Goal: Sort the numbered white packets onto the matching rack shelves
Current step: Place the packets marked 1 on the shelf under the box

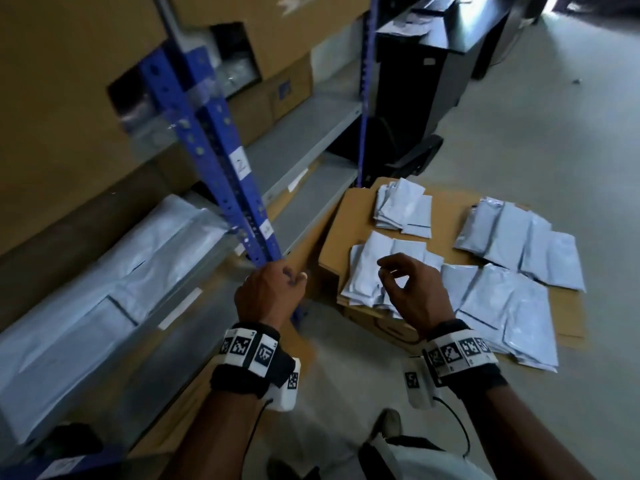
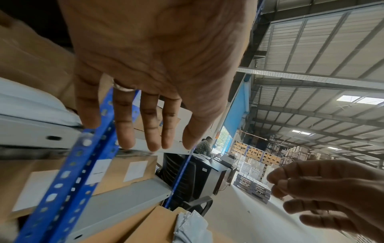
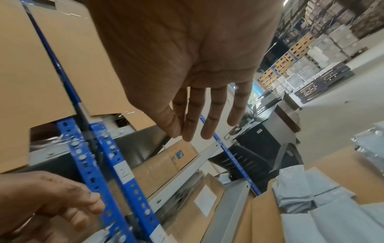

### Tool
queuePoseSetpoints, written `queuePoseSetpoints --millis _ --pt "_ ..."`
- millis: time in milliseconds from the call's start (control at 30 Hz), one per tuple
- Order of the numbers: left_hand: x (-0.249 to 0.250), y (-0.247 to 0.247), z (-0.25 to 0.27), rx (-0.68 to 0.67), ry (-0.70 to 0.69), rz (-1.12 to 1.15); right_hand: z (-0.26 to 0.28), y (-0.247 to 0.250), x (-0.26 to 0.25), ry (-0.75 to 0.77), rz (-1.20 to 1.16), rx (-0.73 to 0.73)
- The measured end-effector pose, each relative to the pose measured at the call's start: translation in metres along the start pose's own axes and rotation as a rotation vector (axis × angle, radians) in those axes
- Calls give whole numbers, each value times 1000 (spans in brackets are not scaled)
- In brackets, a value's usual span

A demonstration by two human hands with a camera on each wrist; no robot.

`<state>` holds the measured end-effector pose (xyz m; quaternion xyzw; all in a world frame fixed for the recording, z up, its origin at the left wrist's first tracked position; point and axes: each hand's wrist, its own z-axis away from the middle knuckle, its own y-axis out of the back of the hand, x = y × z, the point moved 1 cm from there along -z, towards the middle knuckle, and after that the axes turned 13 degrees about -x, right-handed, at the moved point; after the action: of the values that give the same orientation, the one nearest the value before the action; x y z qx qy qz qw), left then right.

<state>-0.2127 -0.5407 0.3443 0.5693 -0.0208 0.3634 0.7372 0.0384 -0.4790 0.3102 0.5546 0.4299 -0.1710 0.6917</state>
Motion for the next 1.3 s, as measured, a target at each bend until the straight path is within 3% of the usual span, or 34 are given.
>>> queuePoseSetpoints --millis 233,500,700,800,900,1000,1133,1167,1300 --pt "97 -41 -33 -71 -57 69 -14 73 71 -117 -20 39" --pt "178 -54 -101 -167 -161 -73 -41 101 115 -253 -88 64" --pt "250 -50 -228 -331 -258 -262 -93 113 152 -401 -105 54" --pt "293 -55 -309 -502 -350 -432 -124 115 171 -486 -108 37" --pt "330 -71 -388 -654 -433 -626 -158 113 191 -562 -95 -3" --pt "353 -98 -458 -715 -456 -700 -199 106 220 -610 -106 -23" --pt "349 -155 -527 -735 -413 -721 -259 91 272 -649 -81 -51" --pt "343 -197 -562 -747 -380 -739 -291 72 315 -682 -60 -50" --pt "309 -243 -583 -689 -324 -641 -338 65 353 -711 -9 -92"
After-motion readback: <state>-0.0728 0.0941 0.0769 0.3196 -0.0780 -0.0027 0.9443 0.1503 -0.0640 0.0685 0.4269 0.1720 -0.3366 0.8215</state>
